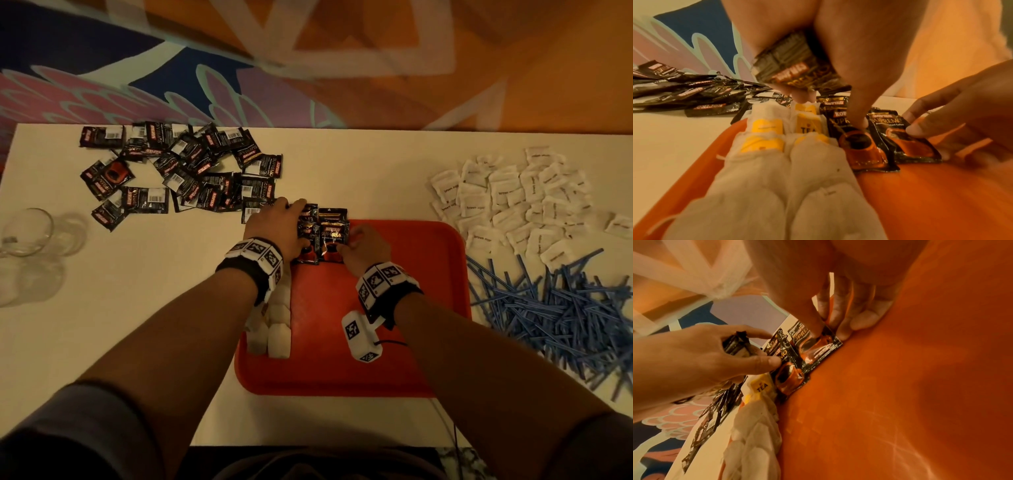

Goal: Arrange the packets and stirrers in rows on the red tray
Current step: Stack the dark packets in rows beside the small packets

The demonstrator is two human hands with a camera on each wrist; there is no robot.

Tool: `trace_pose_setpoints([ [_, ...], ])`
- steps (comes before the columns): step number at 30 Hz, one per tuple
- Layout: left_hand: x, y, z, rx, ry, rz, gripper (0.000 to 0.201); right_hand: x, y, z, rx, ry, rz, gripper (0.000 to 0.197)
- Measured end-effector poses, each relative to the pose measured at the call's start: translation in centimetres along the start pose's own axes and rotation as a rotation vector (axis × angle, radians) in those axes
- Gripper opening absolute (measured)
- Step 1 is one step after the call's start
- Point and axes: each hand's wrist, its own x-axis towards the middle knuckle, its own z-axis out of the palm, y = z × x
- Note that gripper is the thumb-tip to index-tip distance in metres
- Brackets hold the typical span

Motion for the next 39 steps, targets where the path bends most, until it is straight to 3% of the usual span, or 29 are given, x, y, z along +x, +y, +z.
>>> trace_pose_setpoints([
  [13, 0.0, 0.5, -0.1, -0.112, 0.060, -0.003, 0.076, -0.3, -0.1, -0.5, 0.010, -0.007, -0.015, 0.030],
  [17, -0.9, 0.3, -0.9, -0.431, 0.144, -0.149, 0.063, -0.8, -0.2, -1.5, 0.011, 0.000, -0.014, 0.034],
  [20, -1.6, 0.1, -1.9, -0.701, 0.238, -0.267, 0.037, -1.6, -0.7, -2.7, -0.001, 0.008, -0.043, 0.034],
  [24, -3.0, 0.1, -2.5, -1.162, 0.183, -0.393, 0.015, -3.3, -2.4, -3.4, 0.067, -0.066, -0.174, 0.023],
  [27, -4.9, 0.8, -3.2, -1.490, 0.100, -0.411, 0.022, -5.0, -4.0, -3.2, 0.209, -0.186, -0.245, 0.021],
  [30, -6.5, 1.6, -3.5, -1.583, 0.060, -0.354, 0.027, -6.9, -5.6, -3.3, 0.314, -0.343, -0.265, 0.030],
  [32, -7.4, 2.1, -3.6, -1.584, 0.103, -0.318, 0.021, -7.7, -5.9, -3.3, 0.304, -0.381, -0.301, 0.031],
  [34, -8.4, 2.2, -3.8, -1.543, 0.168, -0.288, 0.018, -8.3, -6.0, -3.5, 0.289, -0.326, -0.328, 0.020],
  [36, -9.7, 2.1, -4.1, -1.533, 0.200, -0.364, 0.025, -8.8, -5.9, -3.9, 0.298, -0.198, -0.373, 0.017],
  [37, -10.3, 1.8, -4.0, -1.577, 0.179, -0.431, 0.039, -9.0, -5.9, -4.1, 0.331, -0.140, -0.408, 0.018],
  [39, -11.2, 1.3, -4.0, -1.762, -0.001, -0.484, 0.066, -9.8, -6.1, -4.6, 0.396, -0.083, -0.491, 0.016],
])
